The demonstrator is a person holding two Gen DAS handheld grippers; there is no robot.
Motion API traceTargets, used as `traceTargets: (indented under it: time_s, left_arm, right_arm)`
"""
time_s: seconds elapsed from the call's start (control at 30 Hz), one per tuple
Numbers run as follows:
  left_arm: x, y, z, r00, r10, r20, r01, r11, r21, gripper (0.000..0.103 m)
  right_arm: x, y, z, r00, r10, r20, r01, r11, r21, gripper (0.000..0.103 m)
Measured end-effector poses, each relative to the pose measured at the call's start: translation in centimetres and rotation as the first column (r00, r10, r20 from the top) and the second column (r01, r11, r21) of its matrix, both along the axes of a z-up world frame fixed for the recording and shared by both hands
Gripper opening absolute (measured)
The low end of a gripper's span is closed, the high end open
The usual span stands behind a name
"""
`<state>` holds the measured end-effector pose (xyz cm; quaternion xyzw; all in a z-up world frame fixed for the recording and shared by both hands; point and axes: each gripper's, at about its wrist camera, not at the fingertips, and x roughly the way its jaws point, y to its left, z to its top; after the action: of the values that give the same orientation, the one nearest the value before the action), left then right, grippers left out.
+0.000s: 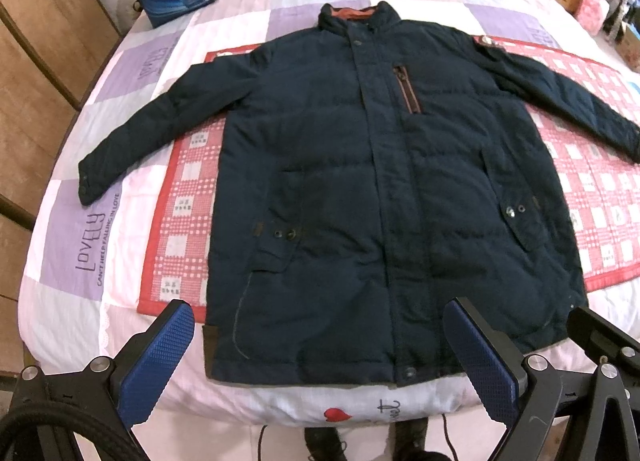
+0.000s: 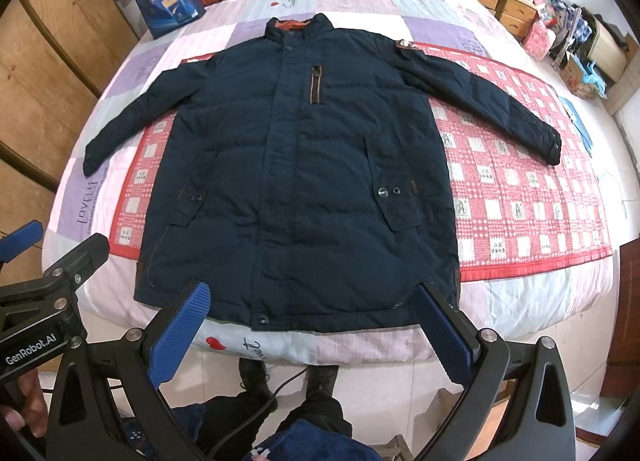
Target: Fold large clothes
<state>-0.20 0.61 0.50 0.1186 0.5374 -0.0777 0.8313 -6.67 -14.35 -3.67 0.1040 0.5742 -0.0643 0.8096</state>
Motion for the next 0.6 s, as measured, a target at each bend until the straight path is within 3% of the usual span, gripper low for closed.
traceTargets:
  time_s: [0.6]
  left_arm:
    - [0.7, -1.3, 1.3, 1.000, 0.008, 0.018, -0.008, 1.000, 0.009, 0.103]
  right_arm:
    - [0.0, -2.1, 1.5, 1.000, 0.007, 0.017, -0.007, 1.000, 0.003, 0.103]
